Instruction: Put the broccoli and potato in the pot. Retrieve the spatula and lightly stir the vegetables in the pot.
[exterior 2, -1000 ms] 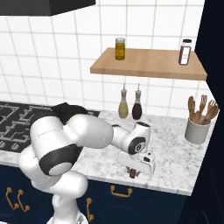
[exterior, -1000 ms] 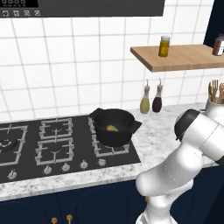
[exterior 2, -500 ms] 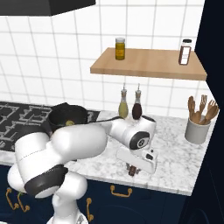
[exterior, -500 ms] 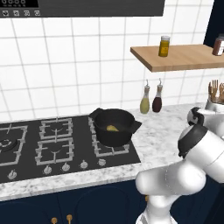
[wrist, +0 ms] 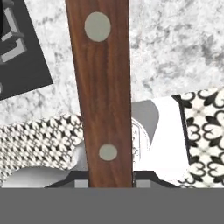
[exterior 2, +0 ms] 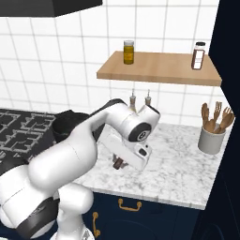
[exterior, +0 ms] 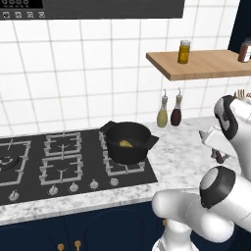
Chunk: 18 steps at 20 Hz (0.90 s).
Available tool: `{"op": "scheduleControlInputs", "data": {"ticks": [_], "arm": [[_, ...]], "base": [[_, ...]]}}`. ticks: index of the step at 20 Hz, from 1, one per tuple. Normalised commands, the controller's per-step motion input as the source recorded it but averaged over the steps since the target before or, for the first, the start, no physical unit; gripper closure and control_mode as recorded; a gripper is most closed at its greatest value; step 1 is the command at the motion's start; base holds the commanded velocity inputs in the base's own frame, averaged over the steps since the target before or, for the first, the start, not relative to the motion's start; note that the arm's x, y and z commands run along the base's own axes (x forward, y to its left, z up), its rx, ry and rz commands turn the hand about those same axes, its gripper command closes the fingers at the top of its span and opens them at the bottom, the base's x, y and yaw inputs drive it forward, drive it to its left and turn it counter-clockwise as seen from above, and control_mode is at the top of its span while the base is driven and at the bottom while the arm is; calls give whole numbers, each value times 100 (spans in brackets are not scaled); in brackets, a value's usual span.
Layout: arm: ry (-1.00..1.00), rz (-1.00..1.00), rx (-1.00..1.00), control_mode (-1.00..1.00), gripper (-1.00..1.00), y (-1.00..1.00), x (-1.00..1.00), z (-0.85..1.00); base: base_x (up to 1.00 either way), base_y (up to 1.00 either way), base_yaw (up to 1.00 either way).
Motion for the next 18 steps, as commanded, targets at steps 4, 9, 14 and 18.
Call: {"op": "scheduleControlInputs", "data": {"ticks": [4,9,14,18], "arm": [[20,0,56,-100,100,52,0,100],[24,-3,63,-100,100,54,-2,96],[23,-17,58,-100,100,86,-27,32],[29,-26,55,-100,100,89,-14,4]], "base": [[0,0,0],[0,0,0],[0,0,0],[0,0,0]]}}
